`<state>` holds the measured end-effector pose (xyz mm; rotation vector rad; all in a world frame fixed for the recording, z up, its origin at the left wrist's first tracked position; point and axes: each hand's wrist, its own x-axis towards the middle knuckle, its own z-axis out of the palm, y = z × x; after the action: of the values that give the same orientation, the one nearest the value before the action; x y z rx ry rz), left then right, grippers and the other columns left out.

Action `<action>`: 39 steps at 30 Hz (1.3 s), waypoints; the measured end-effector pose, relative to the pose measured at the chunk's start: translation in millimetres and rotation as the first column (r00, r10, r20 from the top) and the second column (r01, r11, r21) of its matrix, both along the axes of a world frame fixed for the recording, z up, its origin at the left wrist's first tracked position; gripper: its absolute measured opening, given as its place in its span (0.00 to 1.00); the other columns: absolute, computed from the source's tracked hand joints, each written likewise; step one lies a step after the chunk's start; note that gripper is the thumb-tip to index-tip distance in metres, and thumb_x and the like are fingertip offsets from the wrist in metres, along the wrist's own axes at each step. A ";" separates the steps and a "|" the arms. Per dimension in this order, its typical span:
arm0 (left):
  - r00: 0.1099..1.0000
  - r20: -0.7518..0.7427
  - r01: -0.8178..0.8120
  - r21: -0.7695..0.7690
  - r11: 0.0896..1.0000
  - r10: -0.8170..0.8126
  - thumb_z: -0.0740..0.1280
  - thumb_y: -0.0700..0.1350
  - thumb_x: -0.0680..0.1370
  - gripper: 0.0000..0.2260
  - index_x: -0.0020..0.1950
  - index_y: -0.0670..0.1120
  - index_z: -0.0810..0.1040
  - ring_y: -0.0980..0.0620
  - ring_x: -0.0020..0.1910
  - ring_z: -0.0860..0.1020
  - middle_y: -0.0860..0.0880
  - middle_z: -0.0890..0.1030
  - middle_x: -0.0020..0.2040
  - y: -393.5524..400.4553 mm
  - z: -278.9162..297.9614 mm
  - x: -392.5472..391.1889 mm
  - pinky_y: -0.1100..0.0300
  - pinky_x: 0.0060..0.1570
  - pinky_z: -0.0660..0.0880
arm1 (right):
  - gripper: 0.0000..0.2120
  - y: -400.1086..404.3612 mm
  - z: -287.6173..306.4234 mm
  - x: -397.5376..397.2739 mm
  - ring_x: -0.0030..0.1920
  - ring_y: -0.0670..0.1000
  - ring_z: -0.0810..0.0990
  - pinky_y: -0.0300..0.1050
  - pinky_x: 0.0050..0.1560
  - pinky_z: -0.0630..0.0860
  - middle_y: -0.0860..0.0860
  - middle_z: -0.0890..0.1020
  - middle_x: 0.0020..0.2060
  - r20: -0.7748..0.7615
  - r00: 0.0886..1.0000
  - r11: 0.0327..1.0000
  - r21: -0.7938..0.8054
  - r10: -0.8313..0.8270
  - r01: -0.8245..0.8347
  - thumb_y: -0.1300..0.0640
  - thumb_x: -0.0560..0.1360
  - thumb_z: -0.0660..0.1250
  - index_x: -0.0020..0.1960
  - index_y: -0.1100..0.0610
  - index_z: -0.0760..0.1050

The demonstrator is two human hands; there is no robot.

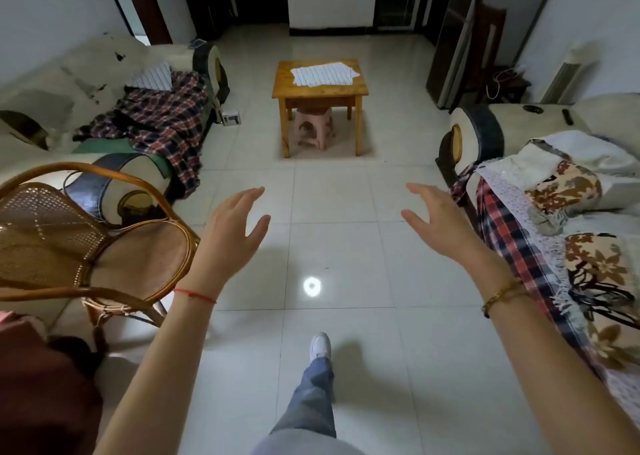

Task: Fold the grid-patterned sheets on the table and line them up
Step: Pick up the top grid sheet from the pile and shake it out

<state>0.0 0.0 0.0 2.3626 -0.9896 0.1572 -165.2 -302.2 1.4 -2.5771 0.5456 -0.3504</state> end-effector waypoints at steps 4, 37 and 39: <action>1.000 -0.008 -0.017 0.028 0.999 0.017 0.62 0.50 0.80 0.23 0.74 0.48 0.64 0.50 0.70 0.68 0.49 0.70 0.71 -30.3 -8.1 56.6 0.52 0.69 0.65 | 0.24 -28.8 -8.5 54.4 0.71 0.53 0.63 0.52 0.71 0.61 0.53 0.68 0.70 -0.012 1.000 0.999 0.054 -0.008 0.008 0.51 0.78 0.62 0.73 0.56 0.62; 0.997 -0.067 -0.025 0.050 0.998 0.029 0.62 0.50 0.80 0.22 0.73 0.48 0.65 0.50 0.68 0.70 0.49 0.72 0.69 -397.0 -22.4 584.0 0.52 0.68 0.67 | 0.23 -375.7 -29.3 592.4 0.69 0.52 0.66 0.42 0.67 0.60 0.51 0.71 0.67 0.016 1.000 0.991 0.130 -0.016 0.014 0.52 0.78 0.62 0.71 0.55 0.64; 0.998 -0.052 -0.037 0.042 0.998 0.039 0.62 0.49 0.80 0.22 0.73 0.48 0.66 0.51 0.67 0.70 0.49 0.73 0.68 -425.9 -16.9 620.6 0.55 0.67 0.67 | 0.23 -406.1 -21.4 632.8 0.68 0.51 0.66 0.41 0.66 0.60 0.52 0.71 0.67 0.030 1.000 0.993 0.120 -0.007 0.003 0.53 0.78 0.62 0.71 0.55 0.65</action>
<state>620.6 -425.9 -16.9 2.4109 -0.9317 0.0889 467.6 -708.3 -20.0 -2.4517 0.5455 -0.3478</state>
